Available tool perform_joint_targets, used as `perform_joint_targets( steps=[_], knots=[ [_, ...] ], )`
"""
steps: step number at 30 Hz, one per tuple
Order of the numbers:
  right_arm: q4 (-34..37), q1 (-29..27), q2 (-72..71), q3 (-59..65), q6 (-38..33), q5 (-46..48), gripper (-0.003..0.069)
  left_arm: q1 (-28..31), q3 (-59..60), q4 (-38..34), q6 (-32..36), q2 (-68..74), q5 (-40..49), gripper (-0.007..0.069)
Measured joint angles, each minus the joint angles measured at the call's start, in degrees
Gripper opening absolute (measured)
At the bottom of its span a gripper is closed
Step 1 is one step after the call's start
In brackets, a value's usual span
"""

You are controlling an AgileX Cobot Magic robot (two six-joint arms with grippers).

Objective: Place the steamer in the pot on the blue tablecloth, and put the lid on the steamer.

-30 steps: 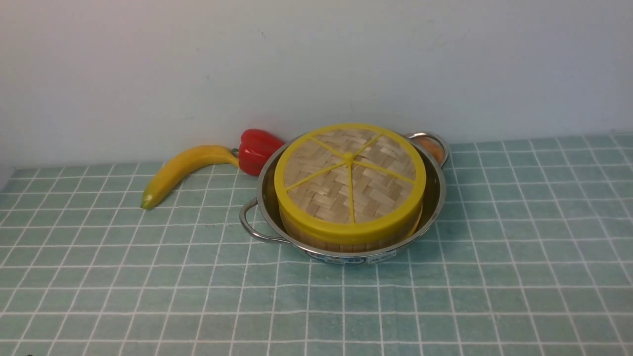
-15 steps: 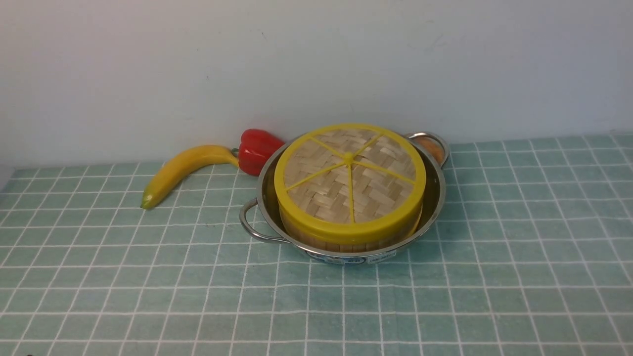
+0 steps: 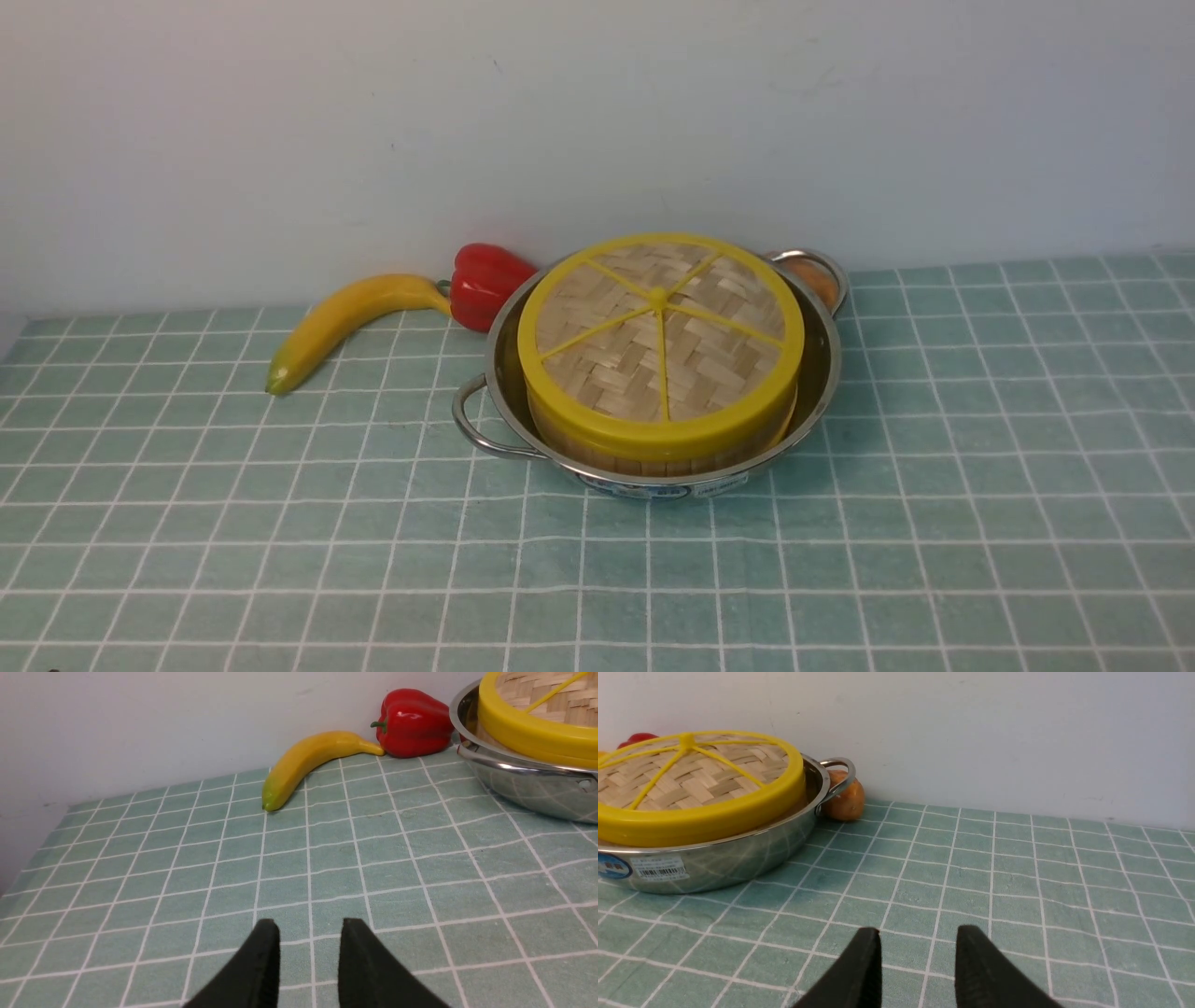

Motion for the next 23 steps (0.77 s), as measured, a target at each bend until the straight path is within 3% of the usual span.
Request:
perform_joint_targets(
  steps=[23],
  knots=[
    [0.00,0.00,0.00,0.00,0.00,0.00,0.0249,0.00,0.00,0.00,0.00,0.00,0.00,0.0223]
  ],
)
